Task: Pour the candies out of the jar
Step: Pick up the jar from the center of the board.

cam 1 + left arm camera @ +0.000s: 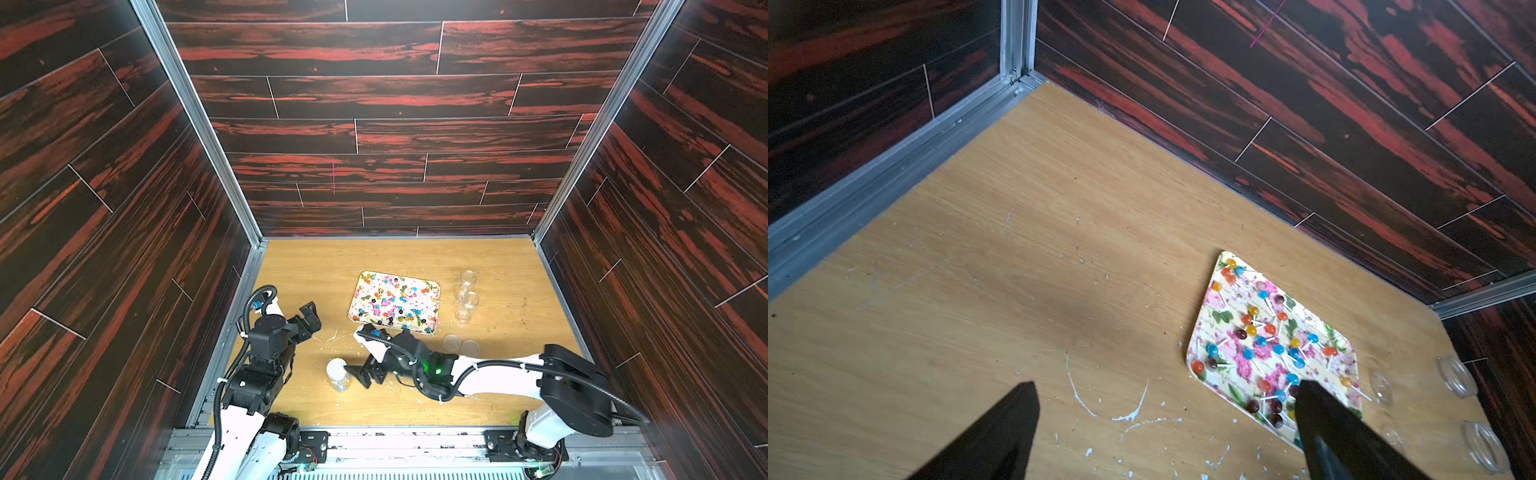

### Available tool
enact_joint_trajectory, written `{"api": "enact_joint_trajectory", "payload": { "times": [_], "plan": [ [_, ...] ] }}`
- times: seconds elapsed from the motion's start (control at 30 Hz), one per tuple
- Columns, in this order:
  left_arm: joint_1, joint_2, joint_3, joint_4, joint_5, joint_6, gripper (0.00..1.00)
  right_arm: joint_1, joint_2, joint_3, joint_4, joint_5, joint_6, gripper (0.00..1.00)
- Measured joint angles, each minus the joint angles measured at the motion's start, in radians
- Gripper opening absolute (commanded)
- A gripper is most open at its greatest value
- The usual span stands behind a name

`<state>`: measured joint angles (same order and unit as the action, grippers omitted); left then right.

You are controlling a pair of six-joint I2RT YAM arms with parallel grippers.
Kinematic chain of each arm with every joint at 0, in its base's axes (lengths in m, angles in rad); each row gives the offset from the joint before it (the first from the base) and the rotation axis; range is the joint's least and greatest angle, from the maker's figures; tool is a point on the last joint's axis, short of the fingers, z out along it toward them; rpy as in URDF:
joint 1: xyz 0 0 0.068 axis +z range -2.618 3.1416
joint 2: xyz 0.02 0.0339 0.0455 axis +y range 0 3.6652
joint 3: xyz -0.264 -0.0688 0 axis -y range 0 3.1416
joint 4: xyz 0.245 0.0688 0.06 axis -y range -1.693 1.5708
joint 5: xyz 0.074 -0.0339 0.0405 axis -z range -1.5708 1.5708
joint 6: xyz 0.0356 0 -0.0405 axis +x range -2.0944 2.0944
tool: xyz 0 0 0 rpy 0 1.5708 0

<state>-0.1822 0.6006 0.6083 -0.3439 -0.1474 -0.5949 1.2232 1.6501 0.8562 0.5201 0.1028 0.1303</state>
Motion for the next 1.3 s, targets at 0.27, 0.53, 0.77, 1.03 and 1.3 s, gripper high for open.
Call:
{"api": "enact_joint_trajectory", "payload": {
  "times": [0.27, 0.53, 0.77, 1.03, 1.3],
  "plan": [
    [0.000, -0.006, -0.022, -0.002, 0.016, -0.016, 1.00, 0.042, 0.081, 0.035, 0.033, -0.051, -0.001, 0.97],
    [0.002, -0.015, -0.029, 0.000, 0.017, -0.016, 1.00, 0.062, 0.167, 0.100, 0.030, -0.027, -0.001, 0.94],
    [0.002, -0.016, -0.038, 0.001, 0.029, -0.016, 1.00, 0.065, 0.200, 0.110, 0.029, 0.048, 0.006, 0.89],
    [0.002, -0.019, -0.038, 0.001, 0.042, -0.015, 1.00, 0.066, 0.222, 0.140, 0.016, 0.056, 0.029, 0.70],
    [0.002, -0.020, -0.038, 0.001, 0.043, -0.005, 1.00, 0.066, 0.228, 0.147, 0.018, 0.070, 0.053, 0.52]
  ]
}}
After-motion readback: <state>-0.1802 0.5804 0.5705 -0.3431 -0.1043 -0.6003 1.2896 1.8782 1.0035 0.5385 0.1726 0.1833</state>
